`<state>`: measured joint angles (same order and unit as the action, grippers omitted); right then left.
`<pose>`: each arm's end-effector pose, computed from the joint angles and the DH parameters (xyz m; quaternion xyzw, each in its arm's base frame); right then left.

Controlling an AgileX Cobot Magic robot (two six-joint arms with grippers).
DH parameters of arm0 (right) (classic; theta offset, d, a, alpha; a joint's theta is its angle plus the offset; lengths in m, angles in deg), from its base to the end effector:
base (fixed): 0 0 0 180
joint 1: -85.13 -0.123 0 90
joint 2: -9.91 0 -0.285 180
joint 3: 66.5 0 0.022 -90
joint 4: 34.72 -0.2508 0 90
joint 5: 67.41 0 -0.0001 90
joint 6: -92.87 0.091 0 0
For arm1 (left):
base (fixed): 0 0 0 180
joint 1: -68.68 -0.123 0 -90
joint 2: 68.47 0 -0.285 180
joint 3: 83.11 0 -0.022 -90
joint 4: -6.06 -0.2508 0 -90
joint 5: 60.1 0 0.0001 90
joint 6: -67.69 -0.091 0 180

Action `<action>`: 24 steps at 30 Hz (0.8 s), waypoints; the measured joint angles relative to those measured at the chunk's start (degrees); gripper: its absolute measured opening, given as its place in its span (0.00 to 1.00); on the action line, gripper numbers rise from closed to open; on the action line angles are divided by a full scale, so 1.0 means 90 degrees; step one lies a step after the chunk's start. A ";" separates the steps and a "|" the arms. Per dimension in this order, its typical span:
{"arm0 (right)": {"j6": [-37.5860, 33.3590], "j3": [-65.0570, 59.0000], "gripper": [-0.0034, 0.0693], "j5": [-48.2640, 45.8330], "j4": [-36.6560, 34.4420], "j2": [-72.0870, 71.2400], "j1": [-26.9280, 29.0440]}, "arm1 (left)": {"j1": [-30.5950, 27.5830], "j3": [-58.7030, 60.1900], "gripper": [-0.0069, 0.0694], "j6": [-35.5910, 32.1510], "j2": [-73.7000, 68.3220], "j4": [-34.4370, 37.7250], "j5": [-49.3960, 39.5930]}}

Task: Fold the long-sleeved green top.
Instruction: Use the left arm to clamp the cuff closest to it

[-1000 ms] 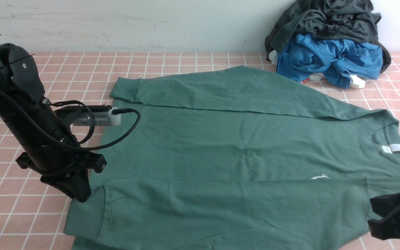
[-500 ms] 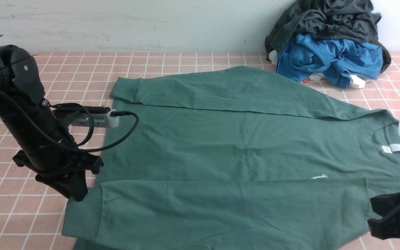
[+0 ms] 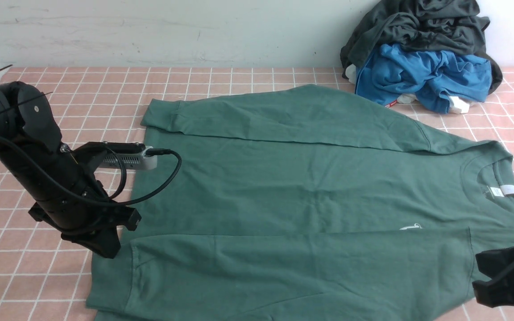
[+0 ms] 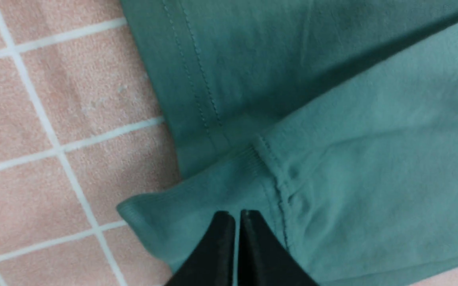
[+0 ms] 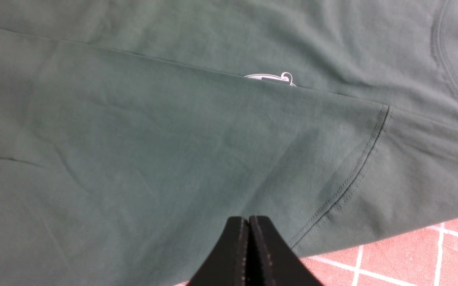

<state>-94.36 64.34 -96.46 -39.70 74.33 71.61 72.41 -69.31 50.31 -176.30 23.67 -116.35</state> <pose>0.1652 0.0437 0.2277 -0.1417 0.9362 0.0497 0.3178 0.3153 -0.0435 0.1936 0.0997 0.9865 -0.1257 0.0335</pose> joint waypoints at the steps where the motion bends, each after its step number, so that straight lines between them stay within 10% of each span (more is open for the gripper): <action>1: 0.0000 0.0000 0.03 0.0002 0.0000 0.0000 0.0000 | 0.0000 0.0000 0.09 0.0055 0.0000 -0.0058 0.0061; 16: 0.0000 0.0000 0.03 0.0019 -0.0092 0.0000 0.0000 | -0.0273 0.0006 0.60 0.0219 -0.0376 -0.0018 0.0291; 20: 0.0000 0.0000 0.03 0.0019 -0.0120 0.0000 0.0000 | -0.0273 0.0006 0.55 0.0387 -0.0704 -0.0006 0.0434; 24: 0.0000 0.0000 0.03 0.0019 -0.0146 0.0000 0.0000 | -0.0166 0.0006 0.27 0.0329 -0.0668 0.0022 0.0447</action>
<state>-94.36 64.34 -96.29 -41.01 74.33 71.61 70.91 -69.26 53.27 -182.31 23.87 -112.32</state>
